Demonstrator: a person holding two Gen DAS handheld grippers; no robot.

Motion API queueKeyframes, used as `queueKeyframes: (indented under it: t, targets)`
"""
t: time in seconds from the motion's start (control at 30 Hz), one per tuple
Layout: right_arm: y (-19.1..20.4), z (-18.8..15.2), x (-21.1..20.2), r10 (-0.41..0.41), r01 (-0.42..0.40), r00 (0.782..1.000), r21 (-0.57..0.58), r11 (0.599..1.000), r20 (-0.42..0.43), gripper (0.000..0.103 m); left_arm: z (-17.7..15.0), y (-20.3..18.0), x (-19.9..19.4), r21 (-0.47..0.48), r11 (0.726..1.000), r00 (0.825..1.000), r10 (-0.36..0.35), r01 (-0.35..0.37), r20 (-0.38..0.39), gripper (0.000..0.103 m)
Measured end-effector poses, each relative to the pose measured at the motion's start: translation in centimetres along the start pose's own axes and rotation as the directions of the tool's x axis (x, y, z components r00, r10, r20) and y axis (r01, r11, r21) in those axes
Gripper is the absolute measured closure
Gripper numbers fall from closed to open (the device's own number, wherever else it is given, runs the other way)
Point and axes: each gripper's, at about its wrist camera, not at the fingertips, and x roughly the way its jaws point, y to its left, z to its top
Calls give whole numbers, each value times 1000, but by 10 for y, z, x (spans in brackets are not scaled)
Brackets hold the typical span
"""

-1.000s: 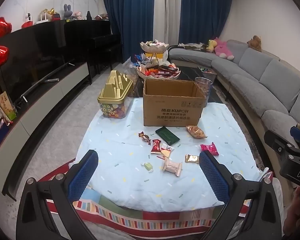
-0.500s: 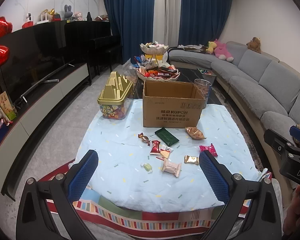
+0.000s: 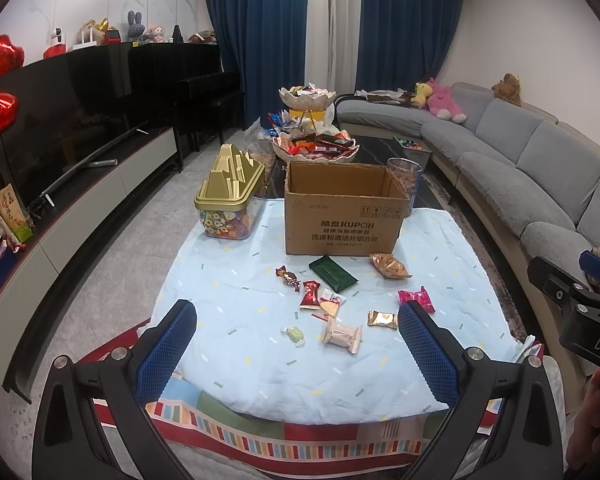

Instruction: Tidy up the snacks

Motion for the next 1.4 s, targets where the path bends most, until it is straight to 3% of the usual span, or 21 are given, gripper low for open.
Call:
queueKeyframes:
  t: [1.4]
  targets:
    - [-1,-3,3,2,-2,1000,3,1000,4,1,-1,-1,0,3,1000,1000,0,0,2,0]
